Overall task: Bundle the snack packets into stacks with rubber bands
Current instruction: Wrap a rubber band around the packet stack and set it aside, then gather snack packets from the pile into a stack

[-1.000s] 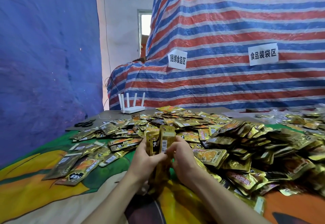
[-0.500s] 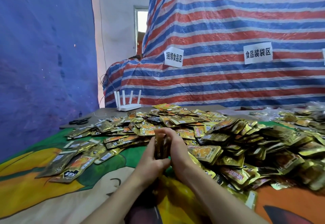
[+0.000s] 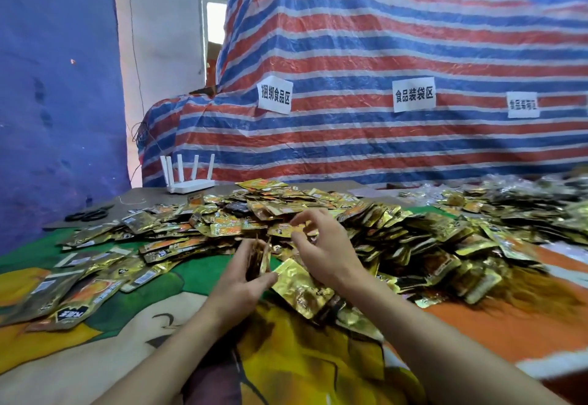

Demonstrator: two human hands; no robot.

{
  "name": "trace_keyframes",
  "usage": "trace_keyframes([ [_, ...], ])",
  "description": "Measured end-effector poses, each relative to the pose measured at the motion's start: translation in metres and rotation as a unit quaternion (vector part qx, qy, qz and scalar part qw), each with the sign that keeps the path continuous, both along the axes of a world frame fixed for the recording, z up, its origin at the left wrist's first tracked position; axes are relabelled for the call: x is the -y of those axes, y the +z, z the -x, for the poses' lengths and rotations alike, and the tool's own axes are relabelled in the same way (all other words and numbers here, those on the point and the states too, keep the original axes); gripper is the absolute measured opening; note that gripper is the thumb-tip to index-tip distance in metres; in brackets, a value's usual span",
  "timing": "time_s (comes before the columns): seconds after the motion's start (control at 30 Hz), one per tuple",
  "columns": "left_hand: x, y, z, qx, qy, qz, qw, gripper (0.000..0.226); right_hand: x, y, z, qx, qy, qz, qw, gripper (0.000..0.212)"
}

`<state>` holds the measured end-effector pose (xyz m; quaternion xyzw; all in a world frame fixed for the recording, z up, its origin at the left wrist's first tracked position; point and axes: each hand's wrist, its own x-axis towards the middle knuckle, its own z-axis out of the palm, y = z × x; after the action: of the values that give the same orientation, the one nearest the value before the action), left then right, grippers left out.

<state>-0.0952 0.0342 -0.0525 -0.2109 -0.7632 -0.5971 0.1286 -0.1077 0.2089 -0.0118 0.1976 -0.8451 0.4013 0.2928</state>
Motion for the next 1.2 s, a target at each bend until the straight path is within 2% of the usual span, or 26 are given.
trace_keyframes([
  [0.13, 0.000, -0.003, 0.001, 0.002, -0.006, 0.014, 1.000, 0.043, -0.077, 0.006, -0.029, 0.003, -0.103, -0.077, 0.992, 0.005],
  [0.2, 0.000, -0.003, 0.001, 0.001, -0.011, 0.018, 1.000, 0.044, -0.117, 0.011, -0.043, 0.047, -0.196, -0.143, 0.969, 0.010],
  [0.3, -0.002, -0.003, 0.000, -0.004, -0.020, 0.014, 1.000, 0.041, -0.175, 0.018, -0.061, 0.157, -0.349, -0.272, 0.883, 0.017],
  [0.37, -0.003, -0.003, 0.000, -0.006, -0.027, 0.008, 1.000, 0.039, -0.204, 0.020, -0.072, 0.240, -0.404, -0.324, 0.822, 0.017],
  [0.4, -0.003, -0.003, 0.001, -0.005, -0.028, 0.005, 1.000, 0.038, -0.215, 0.020, -0.077, 0.270, -0.416, -0.335, 0.801, 0.016],
  [0.47, -0.003, -0.003, 0.002, 0.000, -0.029, 0.002, 1.000, 0.040, -0.233, 0.015, -0.082, 0.298, -0.430, -0.333, 0.784, 0.014],
  [0.7, -0.003, -0.007, 0.007, 0.012, -0.033, -0.029, 0.999, 0.040, -0.253, -0.008, -0.077, 0.291, -0.437, -0.284, 0.802, 0.017],
  [1.0, -0.004, -0.006, 0.008, 0.009, -0.040, -0.034, 0.999, 0.042, -0.255, 0.003, -0.078, 0.266, -0.471, -0.230, 0.809, 0.018],
  [1.2, -0.002, -0.004, 0.005, 0.007, -0.050, -0.023, 0.998, 0.039, -0.254, 0.011, -0.083, 0.281, -0.465, -0.219, 0.811, 0.010],
])
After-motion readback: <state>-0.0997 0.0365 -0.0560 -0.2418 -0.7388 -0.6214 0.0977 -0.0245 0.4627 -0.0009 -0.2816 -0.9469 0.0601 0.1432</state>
